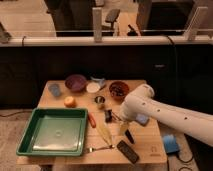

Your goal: Place sponge in tray

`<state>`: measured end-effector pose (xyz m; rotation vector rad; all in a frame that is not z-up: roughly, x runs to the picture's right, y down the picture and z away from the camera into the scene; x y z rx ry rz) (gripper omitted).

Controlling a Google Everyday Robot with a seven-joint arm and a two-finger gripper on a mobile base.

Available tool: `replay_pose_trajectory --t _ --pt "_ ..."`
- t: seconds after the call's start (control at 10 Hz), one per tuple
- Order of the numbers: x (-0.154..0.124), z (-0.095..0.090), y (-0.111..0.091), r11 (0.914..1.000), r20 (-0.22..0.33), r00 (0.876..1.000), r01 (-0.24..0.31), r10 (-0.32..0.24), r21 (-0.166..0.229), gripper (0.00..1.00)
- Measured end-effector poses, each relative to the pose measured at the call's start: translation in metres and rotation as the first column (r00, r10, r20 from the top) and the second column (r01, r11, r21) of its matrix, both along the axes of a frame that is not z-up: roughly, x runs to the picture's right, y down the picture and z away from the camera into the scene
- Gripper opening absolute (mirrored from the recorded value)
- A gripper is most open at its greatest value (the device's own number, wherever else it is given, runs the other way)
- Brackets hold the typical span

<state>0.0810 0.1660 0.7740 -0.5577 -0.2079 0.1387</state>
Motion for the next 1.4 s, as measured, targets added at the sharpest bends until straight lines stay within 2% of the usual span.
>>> replay_pose_trajectory --t 0.3,0.5,0.7,1.1,1.4 --pt "-0.003 0.013 0.006 0.9997 0.000 1.000 -0.025 0.025 -0.003 0.80" --pt "0.013 0.015 0.000 0.9996 -0.015 1.000 -0.027 0.027 0.000 0.80" --pt "0.023 0.017 -0.002 0.9999 -0.028 1.000 -0.015 0.015 -0.004 0.80" --pt "0.021 0.022 -0.004 0.9996 -0.051 0.998 0.023 -0.023 -0.015 0.80" --pt "0.025 0.028 -0.005 0.9995 -0.084 0.996 0.029 -0.030 -0.016 0.80"
